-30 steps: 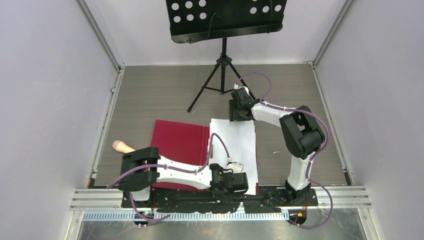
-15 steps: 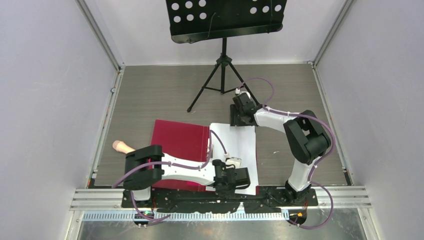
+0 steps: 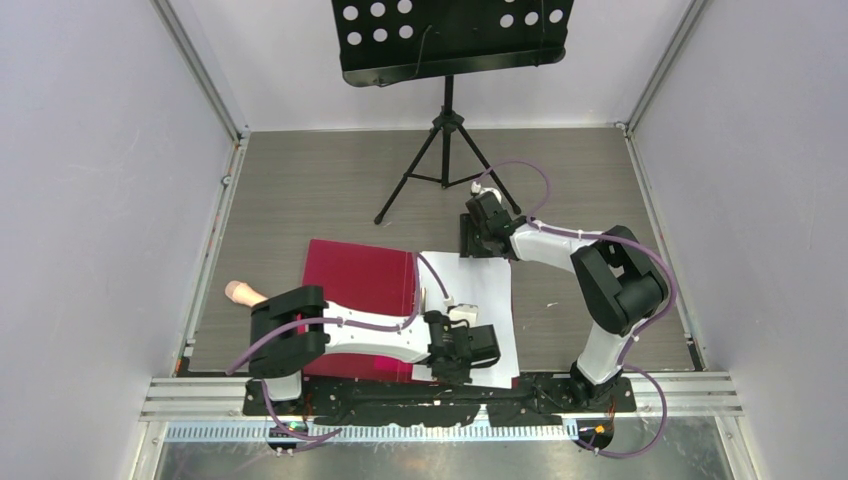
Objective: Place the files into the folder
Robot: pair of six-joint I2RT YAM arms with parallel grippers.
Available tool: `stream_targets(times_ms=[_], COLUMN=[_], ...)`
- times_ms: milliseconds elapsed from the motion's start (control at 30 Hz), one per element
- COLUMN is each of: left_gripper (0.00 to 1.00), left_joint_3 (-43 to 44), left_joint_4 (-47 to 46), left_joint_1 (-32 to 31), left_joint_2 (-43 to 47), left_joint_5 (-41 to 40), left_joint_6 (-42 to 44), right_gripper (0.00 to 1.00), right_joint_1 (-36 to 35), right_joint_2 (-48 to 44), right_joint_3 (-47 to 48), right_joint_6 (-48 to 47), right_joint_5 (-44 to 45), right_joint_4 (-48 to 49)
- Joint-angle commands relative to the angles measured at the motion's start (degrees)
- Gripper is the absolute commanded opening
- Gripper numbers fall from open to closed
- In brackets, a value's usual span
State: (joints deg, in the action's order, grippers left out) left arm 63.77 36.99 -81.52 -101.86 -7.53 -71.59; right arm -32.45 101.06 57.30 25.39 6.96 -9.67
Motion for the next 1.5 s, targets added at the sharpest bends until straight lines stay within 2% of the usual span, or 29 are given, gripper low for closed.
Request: stream_targets(times_ms=[0,100,333,433,567,633,800,900,1033,1133,1200,1467], left_gripper=[0.00,0.00,0.02,0.12,0.27,0.33,0.65,0.76,0.75,0.72,0.70,0.64], left_joint_3=[1.3,1.4,0.0,-0.1,-3.6,-6.4,-12.5,-13.2,-15.7,-18.0,-18.1,-16.1], left_joint_4=[1.5,2.1,4.4,7.2,8.9,9.4,4.9,4.8,2.1,-3.0,-4.1,-8.8], left_joint_1=[0.6,0.6,0.4,0.7,4.1,7.2,14.8,15.9,18.1,18.3,18.3,18.3], left_joint_2=[0.4,2.6,10.9,14.3,19.2,21.8,27.5,27.7,25.6,24.7,24.0,19.0], left_joint_5=[-4.4,-4.0,-3.8,-5.5,-5.9,-5.3,1.2,0.6,2.9,6.7,6.2,7.1], left_joint_6=[0.2,1.6,4.9,6.3,8.2,9.8,19.1,25.0,27.7,27.7,27.7,26.7], right_gripper=[0.55,0.61,0.85,0.89,0.93,0.93,0.93,0.94,0.95,0.95,0.95,0.93], right_joint_1=[-0.8,-0.6,2.8,4.2,5.7,5.5,2.1,0.6,-1.7,-3.1,-3.8,-5.3], right_joint_2=[-2.0,-2.9,-8.3,-11.4,-18.6,-25.8,-41.3,-53.0,-61.2,-64.1,-66.2,-67.0], right_joint_3=[0.3,2.2,6.1,5.7,-0.2,-7.9,-24.3,-34.1,-39.5,-41.1,-41.8,-43.9], right_joint_6=[0.9,0.3,0.8,1.6,3.9,5.8,11.2,17.6,21.9,24.1,24.8,25.9], right_joint_5=[-1.1,-1.1,-1.1,-0.4,-0.3,-1.7,-3.0,-4.3,-3.7,-3.2,-2.9,-4.1], right_joint_4=[-2.9,-4.7,-8.7,-10.4,-11.5,-11.1,-11.1,-10.4,-12.6,-14.9,-16.9,-21.0])
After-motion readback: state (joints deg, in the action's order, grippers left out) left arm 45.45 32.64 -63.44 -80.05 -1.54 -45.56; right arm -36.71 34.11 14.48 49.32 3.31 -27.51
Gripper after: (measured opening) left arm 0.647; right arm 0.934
